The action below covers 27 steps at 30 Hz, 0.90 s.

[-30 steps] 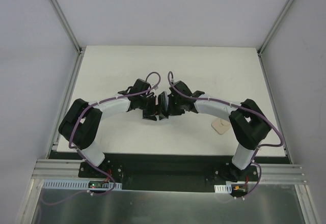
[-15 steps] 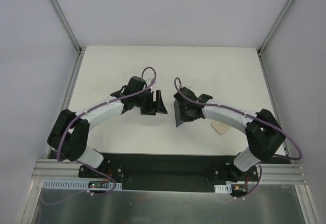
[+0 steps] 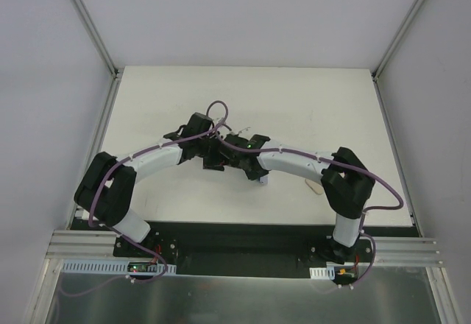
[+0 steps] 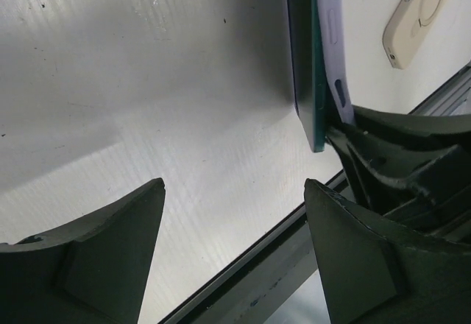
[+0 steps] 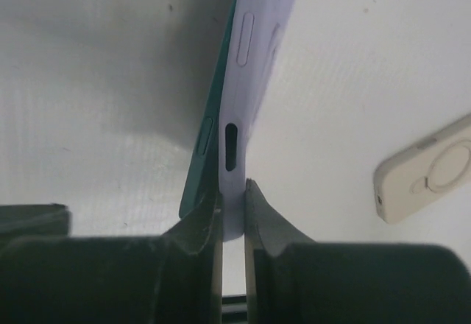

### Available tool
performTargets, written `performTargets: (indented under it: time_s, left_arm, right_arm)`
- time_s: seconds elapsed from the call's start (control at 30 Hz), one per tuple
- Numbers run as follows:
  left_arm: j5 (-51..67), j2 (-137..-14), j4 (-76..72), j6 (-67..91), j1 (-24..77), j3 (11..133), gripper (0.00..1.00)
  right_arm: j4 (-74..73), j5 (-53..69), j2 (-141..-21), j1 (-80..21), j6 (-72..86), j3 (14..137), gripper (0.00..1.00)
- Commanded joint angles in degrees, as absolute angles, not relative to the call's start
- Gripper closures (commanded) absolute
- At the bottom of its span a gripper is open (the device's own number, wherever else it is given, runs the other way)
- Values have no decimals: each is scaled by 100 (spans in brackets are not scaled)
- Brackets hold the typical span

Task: Take the phone out of the phone case
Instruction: Remove the phone case from the phone.

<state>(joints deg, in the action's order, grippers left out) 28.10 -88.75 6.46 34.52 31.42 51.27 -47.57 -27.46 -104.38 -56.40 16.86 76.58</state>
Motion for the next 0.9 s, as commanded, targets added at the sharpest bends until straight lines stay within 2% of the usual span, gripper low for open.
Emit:
performTargets:
  time_s: [0.0, 0.23, 0.7, 0.87]
  left_arm:
    - [2865, -8912, 659, 3392, 3111, 5133, 24]
    - [3049, -9211, 213, 3515, 3111, 4914, 23]
    - [3629, -9650, -597, 3928, 3120, 4667, 27]
    - [3779, -9756, -808, 4130, 3208, 4702, 28]
  right_arm:
    - [-3871, -2190, -10916, -5695, 1503, 7604, 98]
    - [-2277, -582, -10749, -5397, 1696, 6522, 99]
    - [-1828, -326, -9423, -5151, 1889, 5556, 99]
    - [-1811, -316, -9360, -5142, 1881, 5563, 98]
